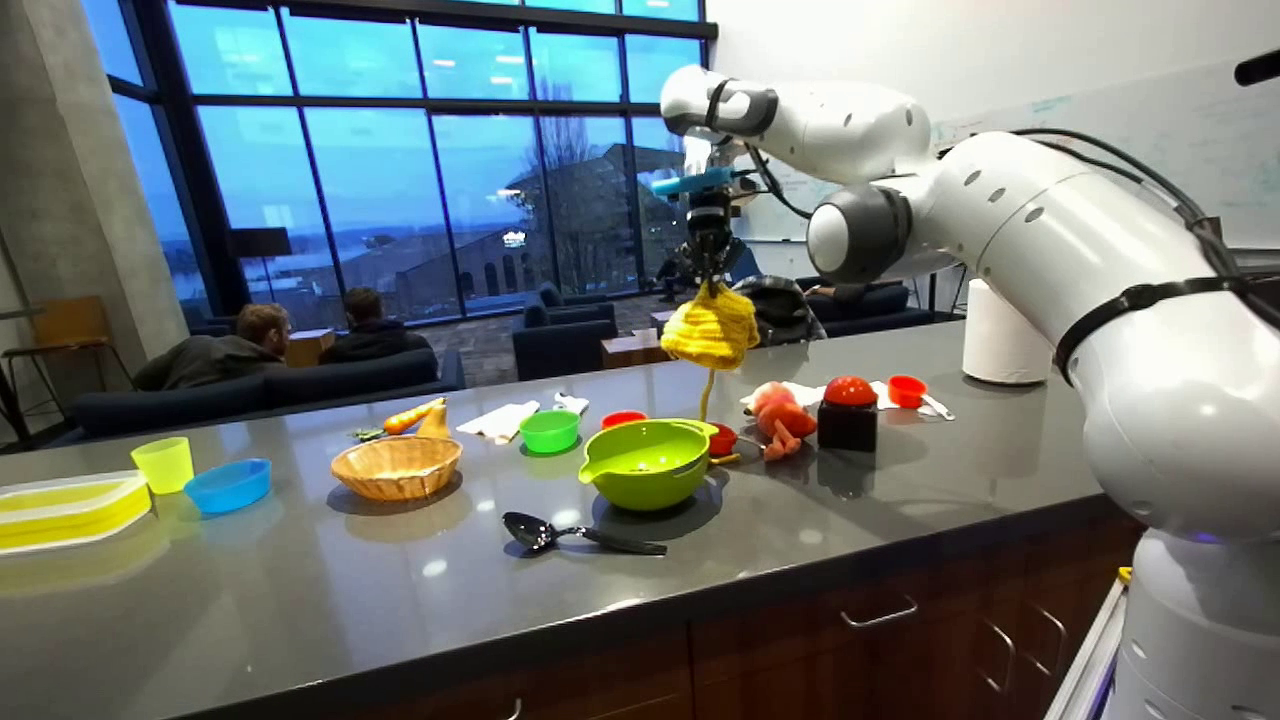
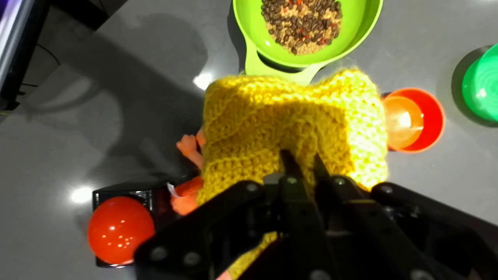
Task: Move the yellow cloth and plush toy backwards then lift up the yellow cloth and set it back down on the counter.
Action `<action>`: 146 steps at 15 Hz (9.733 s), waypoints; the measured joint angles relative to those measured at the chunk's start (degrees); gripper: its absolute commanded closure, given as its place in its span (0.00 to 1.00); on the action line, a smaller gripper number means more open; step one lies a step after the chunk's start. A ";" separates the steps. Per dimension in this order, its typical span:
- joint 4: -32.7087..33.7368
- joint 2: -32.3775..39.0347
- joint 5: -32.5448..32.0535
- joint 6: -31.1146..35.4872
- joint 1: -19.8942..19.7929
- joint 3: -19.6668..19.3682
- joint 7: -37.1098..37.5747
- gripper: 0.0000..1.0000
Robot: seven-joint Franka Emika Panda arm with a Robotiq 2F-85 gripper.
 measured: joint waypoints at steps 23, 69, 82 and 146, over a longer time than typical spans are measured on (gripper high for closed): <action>-0.29 1.59 -7.22 -0.31 7.10 1.93 -19.56 0.00; -0.20 20.61 -0.50 10.28 -7.63 8.84 -45.13 0.78; 0.24 16.43 -0.81 13.23 -7.17 9.14 -44.76 0.99; -0.72 5.66 -7.49 5.72 5.96 3.91 -23.70 0.99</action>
